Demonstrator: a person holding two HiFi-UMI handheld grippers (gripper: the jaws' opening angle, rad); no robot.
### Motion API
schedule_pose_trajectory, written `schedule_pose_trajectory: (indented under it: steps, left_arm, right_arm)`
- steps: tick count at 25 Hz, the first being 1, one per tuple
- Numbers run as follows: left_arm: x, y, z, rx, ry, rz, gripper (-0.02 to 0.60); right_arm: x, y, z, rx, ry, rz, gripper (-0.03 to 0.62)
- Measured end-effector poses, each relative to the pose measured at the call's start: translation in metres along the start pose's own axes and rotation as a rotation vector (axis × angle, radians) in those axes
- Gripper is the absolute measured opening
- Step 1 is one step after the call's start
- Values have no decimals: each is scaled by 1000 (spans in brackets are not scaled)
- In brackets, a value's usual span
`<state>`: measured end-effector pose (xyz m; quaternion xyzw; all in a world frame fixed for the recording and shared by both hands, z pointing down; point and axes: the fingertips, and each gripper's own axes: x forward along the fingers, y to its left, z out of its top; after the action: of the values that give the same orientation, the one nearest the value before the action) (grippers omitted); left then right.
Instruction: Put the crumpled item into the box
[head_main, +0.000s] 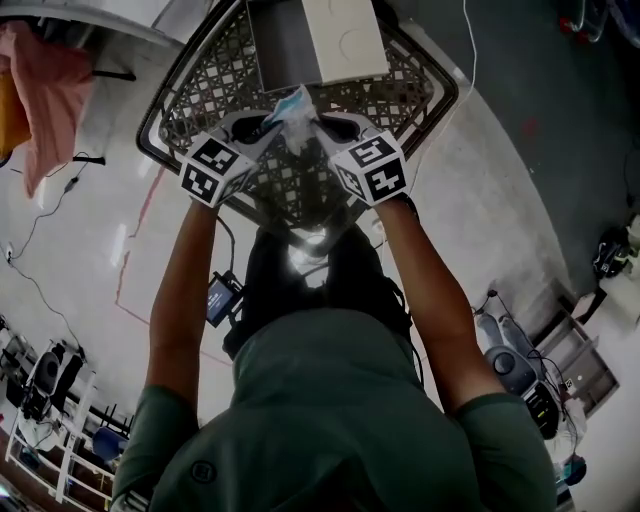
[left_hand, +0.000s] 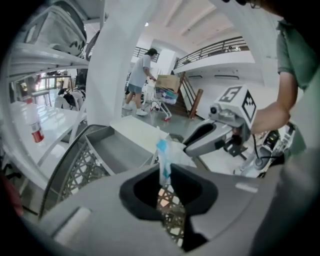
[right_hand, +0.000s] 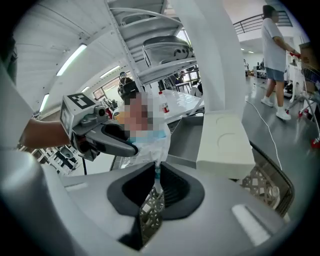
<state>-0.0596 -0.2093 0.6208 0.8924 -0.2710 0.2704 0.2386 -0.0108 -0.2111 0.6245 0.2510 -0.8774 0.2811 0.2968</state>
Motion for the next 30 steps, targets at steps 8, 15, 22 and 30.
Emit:
schedule_pose_trajectory:
  steps: [8, 15, 22, 30]
  left_arm:
    - [-11, 23, 39, 19, -41, 59, 49]
    - [-6, 51, 52, 23, -53, 113, 49]
    - [6, 80, 60, 20, -50, 171, 51]
    - [25, 109, 53, 3, -28, 212, 52]
  right_arm:
    - [-3, -11, 46, -40, -43, -19, 37]
    - [13, -30, 70, -59, -58, -34, 38]
    - [34, -52, 86, -76, -68, -53, 38]
    - [62, -75, 87, -104, -51, -77, 41]
